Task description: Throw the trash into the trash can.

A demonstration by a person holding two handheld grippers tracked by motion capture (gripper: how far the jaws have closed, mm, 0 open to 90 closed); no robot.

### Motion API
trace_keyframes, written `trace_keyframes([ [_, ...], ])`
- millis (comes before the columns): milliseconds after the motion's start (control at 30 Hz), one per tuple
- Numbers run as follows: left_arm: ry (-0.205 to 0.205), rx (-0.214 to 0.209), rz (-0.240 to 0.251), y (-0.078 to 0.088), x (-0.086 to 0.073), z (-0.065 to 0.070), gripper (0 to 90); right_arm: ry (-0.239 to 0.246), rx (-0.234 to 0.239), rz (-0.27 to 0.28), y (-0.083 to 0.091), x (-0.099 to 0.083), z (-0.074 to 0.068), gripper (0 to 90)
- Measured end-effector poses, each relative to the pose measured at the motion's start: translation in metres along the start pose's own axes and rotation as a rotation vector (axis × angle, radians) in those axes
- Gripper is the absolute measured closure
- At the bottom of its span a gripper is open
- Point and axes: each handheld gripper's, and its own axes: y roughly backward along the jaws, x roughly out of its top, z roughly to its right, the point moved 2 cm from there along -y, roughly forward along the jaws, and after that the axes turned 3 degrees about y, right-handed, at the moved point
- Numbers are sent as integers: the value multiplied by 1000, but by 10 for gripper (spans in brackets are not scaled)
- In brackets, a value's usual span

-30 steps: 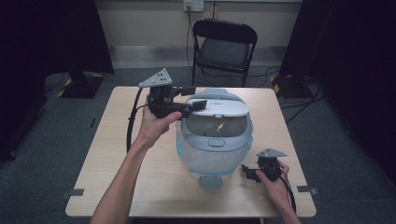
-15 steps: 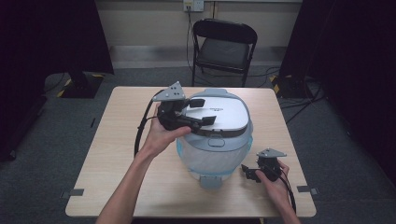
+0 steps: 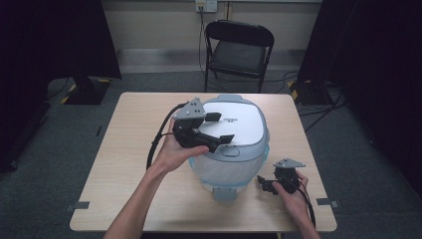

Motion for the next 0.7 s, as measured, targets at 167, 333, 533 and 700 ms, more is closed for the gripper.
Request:
trace_keyframes([
  [167,-2,1,13,0,-2,0,221,0,0,0,0,0,0,138],
  [333,-3,-7,33,0,-4,-1,221,0,-1,0,0,0,0,138],
  [533,-4,-2,39,0,-6,0,223,0,0,0,0,0,0,138],
  [700,-2,7,47,1,-7,1,232,0,-1,0,0,0,0,138],
])
